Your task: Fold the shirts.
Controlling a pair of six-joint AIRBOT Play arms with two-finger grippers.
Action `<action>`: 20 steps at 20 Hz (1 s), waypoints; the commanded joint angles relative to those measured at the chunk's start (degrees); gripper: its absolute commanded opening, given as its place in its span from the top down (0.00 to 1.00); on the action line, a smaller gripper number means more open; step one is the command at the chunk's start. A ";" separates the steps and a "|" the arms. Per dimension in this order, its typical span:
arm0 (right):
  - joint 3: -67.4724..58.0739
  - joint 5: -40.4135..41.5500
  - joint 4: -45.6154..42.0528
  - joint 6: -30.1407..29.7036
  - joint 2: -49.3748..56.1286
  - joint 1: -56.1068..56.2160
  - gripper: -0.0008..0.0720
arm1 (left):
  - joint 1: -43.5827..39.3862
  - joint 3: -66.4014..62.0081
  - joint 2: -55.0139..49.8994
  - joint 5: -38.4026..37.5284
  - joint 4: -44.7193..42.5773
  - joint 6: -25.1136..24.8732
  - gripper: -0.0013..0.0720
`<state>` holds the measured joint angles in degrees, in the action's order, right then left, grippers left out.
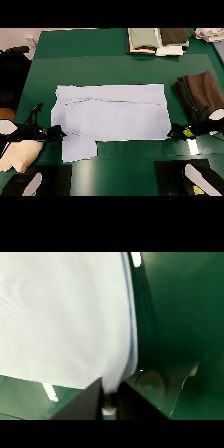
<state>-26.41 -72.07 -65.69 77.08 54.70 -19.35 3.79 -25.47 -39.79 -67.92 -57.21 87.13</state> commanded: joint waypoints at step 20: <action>-32.44 -6.34 -13.22 -0.37 9.03 7.54 0.96 | 0.00 -18.51 -11.08 5.70 -8.33 -8.09 0.95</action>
<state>-52.93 -80.71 -79.94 75.48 55.96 -11.75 3.75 -39.29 -41.65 -70.98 -65.41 82.52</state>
